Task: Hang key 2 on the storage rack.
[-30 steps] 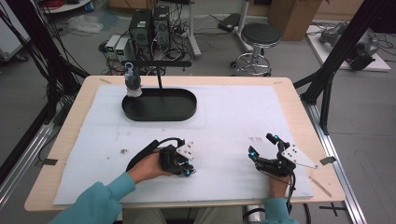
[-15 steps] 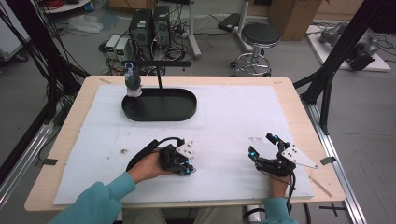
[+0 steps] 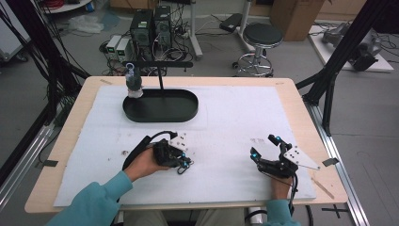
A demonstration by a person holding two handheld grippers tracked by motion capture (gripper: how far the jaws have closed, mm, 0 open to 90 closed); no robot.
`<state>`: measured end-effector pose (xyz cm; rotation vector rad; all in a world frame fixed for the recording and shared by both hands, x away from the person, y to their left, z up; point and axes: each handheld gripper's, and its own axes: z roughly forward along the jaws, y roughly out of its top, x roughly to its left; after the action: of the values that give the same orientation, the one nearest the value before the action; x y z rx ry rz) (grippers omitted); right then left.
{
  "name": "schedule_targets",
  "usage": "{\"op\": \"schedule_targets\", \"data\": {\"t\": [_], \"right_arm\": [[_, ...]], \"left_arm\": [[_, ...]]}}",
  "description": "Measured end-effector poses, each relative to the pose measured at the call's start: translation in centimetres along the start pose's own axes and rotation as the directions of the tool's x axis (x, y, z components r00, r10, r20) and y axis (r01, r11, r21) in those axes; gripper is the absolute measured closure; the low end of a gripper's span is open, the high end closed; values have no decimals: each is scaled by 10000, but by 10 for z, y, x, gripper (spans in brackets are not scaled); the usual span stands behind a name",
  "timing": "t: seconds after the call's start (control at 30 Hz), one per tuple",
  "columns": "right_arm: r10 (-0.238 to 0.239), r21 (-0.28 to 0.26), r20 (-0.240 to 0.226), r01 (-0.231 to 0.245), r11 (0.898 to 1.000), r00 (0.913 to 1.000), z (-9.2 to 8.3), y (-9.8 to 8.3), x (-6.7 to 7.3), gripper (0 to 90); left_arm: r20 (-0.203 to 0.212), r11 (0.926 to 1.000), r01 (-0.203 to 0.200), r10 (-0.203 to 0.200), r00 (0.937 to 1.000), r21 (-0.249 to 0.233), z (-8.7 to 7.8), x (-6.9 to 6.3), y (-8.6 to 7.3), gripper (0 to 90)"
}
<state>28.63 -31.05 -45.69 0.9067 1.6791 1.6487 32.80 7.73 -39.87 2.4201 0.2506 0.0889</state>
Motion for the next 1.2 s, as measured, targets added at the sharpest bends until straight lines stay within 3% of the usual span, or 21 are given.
{"op": "schedule_targets", "data": {"t": [0.23, 0.63, 0.8, 0.83, 1.03, 1.1, 1.2], "right_arm": [[-26, -21, 0, 26, 10000, 10000, 0, 0, 0, 107], [39, -19, 11, -39, 10000, 10000, 0, 0, 0, 107], [46, -21, 9, -46, 10000, 10000, 0, 0, 0, 107], [40, -31, 7, -40, 10000, 10000, 0, 0, 0, 107], [73, -22, 3, -73, 10000, 10000, 0, 0, 0, 107], [71, -26, 4, -71, 10000, 10000, 0, 0, 0, 107], [84, -23, 1, -84, 10000, 10000, 0, 0, 0, 107]], "left_arm": [[-417, 9940, 592, -632, 9971, -918, -19, 10, -6, 882], [-1084, 9762, 968, -1195, 9869, -1943, -57, 28, -9, 882], [-1546, 9675, 1075, -1452, 9773, -2288, -81, 40, -8, 881], [-1597, 9625, 1159, -1581, 9744, -2454, -85, 42, -7, 881], [-2172, 9615, 1037, -1614, 9627, -2546, -112, 59, 3, 882], [-2320, 9577, 1058, -1706, 9576, -2678, -120, 64, 7, 882], [-2635, 9611, 1004, -1697, 9496, -2573, -130, 72, 14, 881]]}}
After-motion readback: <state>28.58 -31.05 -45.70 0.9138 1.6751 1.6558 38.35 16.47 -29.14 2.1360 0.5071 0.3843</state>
